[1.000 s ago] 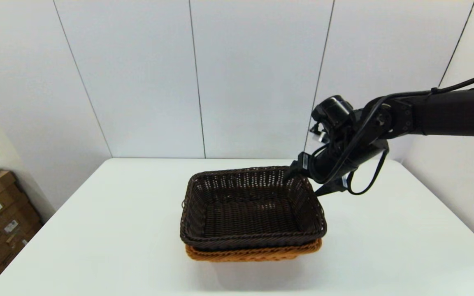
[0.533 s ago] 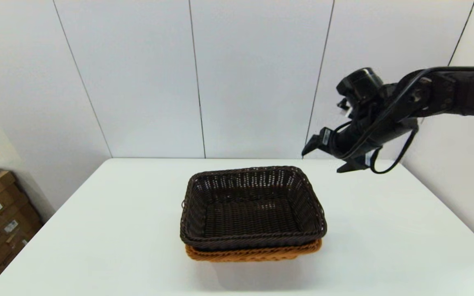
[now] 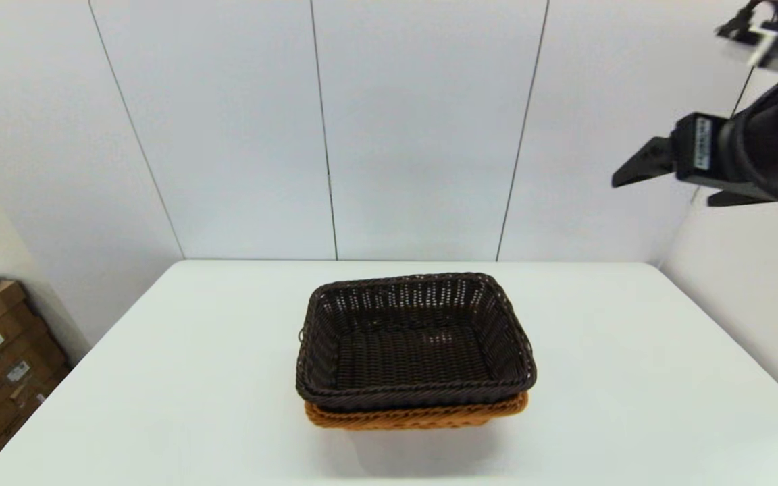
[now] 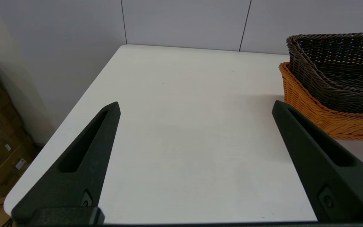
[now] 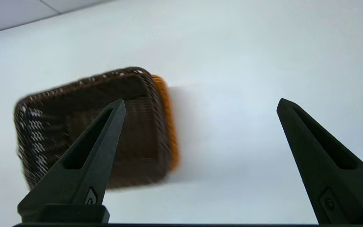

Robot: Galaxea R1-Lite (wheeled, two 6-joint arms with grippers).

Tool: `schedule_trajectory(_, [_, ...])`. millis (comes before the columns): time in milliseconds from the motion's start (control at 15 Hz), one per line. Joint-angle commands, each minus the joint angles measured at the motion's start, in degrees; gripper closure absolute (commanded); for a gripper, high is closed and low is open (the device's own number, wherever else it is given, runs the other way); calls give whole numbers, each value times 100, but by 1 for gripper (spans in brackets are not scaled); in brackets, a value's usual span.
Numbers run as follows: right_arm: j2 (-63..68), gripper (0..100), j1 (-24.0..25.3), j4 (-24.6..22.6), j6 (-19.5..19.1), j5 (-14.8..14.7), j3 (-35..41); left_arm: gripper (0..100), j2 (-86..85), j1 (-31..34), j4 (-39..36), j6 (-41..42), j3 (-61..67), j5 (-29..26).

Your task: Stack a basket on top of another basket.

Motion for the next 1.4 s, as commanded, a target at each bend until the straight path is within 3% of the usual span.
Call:
schedule_trajectory(67, [-1832, 0, 269, 925, -248, -976, -57, 0, 7, 1, -4, -4, 0, 4])
schedule_trajectory(333, [-3072, 0, 164, 1470, -257, -1099, -13, 0, 7, 1, -4, -4, 0, 4])
schedule_trajectory(467, [-3687, 0, -126, 1654, -257, -1090, 137, 0, 7, 1, -4, -4, 0, 4])
schedule_trajectory(600, [-4258, 0, -645, 1654, -345, -1090, 550, 0, 7, 1, -4, -4, 0, 4])
schedule_trajectory(733, [-4944, 0, -1498, 1619, -591, -1028, 1060, 0, 7, 1, -4, -4, 0, 4])
schedule_trajectory(800, [-5489, 0, -1876, 1593, -916, -853, 1323, 0, 7, 1, -4, -4, 0, 4])
schedule_trajectory(933, [-6394, 0, -2192, 1593, -1329, -343, 1754, 0, 7, 1, -4, -4, 0, 4])
schedule_trajectory(1133, [-7492, 0, -2570, 1566, -1953, 176, 2457, 0, 7, 1, -4, -4, 0, 4])
schedule_trajectory(1333, [-7624, 0, -2587, 1566, -2138, 536, 2457, 0, 7, 1, -4, -4, 0, 4])
schedule_trajectory(1400, [-7624, 0, -2561, 1452, -2269, 835, 2396, 0, 7, 1, -4, -4, 0, 4])
